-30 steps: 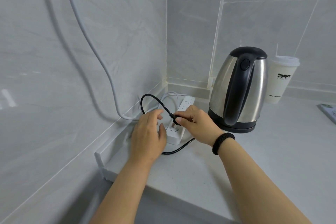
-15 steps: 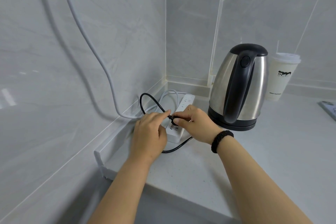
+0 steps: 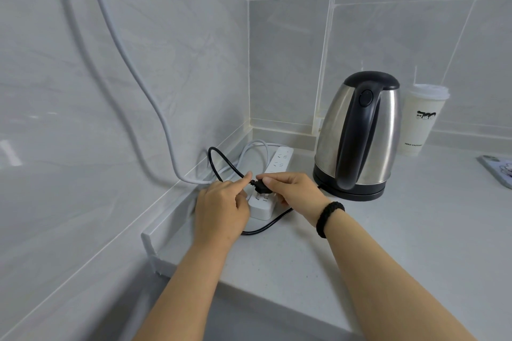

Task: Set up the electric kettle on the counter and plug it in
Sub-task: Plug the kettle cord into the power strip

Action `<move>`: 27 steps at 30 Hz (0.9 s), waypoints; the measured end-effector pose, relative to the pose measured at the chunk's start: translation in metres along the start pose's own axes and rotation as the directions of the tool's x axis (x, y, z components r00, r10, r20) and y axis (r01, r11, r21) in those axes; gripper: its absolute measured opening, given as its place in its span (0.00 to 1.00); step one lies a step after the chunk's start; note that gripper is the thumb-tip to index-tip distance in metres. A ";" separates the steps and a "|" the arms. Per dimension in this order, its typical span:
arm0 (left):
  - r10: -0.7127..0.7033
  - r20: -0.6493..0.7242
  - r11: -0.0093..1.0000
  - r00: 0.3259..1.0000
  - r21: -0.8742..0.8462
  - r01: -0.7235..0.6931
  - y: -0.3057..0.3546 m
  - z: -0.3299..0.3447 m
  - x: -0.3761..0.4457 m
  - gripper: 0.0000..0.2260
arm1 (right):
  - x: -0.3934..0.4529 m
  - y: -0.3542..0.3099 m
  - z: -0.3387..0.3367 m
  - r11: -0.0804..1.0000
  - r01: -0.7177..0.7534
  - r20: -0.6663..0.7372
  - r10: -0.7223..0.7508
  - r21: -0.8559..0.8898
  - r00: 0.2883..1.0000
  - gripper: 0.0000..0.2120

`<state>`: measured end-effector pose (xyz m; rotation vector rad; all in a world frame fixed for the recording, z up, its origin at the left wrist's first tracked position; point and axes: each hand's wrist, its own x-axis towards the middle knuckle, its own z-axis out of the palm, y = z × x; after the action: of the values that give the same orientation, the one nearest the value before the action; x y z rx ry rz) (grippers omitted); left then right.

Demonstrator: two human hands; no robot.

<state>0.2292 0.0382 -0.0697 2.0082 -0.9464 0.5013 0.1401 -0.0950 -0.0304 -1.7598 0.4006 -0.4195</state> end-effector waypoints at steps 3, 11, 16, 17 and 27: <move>-0.009 0.021 1.000 1.000 0.011 0.009 0.002 -0.001 -0.001 0.22 | 0.001 -0.001 0.001 0.999 -0.015 -0.018 0.016 0.036 1.000 0.12; -0.055 0.081 0.998 0.995 0.044 0.052 0.004 0.000 0.000 0.24 | 0.004 0.006 0.005 1.000 -0.007 -0.055 0.008 0.013 0.998 0.12; -0.122 0.045 0.992 0.991 0.019 0.122 0.007 -0.002 -0.001 0.21 | 0.006 0.009 0.008 0.999 0.010 -0.043 -0.009 0.037 0.999 0.10; -0.141 0.041 0.990 0.989 0.017 0.140 0.008 -0.002 -0.001 0.20 | 0.007 0.010 0.008 0.999 0.011 -0.038 -0.010 0.041 0.999 0.10; -0.146 0.055 0.989 0.988 0.044 0.144 0.004 0.000 0.000 0.17 | 0.006 0.007 0.007 0.999 -0.033 -0.033 0.033 0.015 0.999 0.09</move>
<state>0.2257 0.0367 -0.0676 2.1192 -0.8231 0.3866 0.1485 -0.0935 -0.0381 -1.7321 0.4488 -0.4277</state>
